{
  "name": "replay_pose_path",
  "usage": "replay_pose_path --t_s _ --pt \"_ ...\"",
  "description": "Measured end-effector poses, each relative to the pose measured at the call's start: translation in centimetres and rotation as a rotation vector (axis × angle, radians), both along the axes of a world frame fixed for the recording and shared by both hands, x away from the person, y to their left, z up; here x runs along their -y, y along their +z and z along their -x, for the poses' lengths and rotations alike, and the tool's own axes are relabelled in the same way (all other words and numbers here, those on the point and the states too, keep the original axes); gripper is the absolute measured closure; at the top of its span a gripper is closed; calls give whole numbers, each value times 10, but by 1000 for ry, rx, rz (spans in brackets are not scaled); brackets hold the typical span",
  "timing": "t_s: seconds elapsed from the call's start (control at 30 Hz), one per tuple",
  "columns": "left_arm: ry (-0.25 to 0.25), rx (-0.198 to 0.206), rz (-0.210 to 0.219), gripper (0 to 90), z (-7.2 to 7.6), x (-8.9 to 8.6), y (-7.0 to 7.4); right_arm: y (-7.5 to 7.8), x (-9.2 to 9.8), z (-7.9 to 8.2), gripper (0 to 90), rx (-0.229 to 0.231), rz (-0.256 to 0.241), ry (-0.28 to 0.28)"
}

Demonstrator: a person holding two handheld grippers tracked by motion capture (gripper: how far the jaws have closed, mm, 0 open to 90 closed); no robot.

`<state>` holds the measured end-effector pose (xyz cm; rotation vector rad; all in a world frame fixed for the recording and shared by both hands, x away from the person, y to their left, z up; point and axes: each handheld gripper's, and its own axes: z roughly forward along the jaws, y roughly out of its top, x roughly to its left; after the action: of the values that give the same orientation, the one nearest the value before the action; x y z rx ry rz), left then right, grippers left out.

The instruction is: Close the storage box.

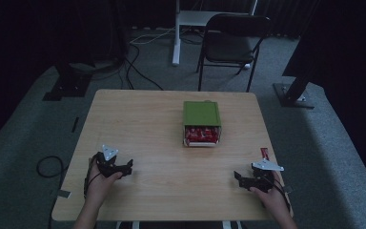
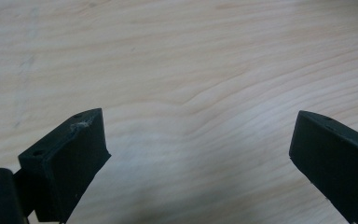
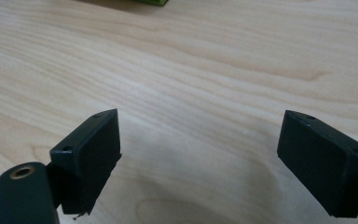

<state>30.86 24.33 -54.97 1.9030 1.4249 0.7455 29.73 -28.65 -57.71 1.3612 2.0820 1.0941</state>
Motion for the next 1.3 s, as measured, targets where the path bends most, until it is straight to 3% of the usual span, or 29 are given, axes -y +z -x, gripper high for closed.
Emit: replay_pose_path --t_s 0.43,0.73,1.1,1.17,1.3 --pt "101 -64 -49 49 14 -25 -20 -4 -2 4 128 -19 54 -17" --pt "146 -48 -64 49 18 -36 -20 -5 -7 2 122 -45 95 1" --pt "192 -59 -38 47 22 -44 -22 -5 -7 1 117 -46 96 4" --pt "237 -85 26 47 22 -45 -23 -6 -7 1 116 -47 95 4" --pt "264 -94 35 45 23 -46 -23 -6 -7 1 112 -48 95 5"
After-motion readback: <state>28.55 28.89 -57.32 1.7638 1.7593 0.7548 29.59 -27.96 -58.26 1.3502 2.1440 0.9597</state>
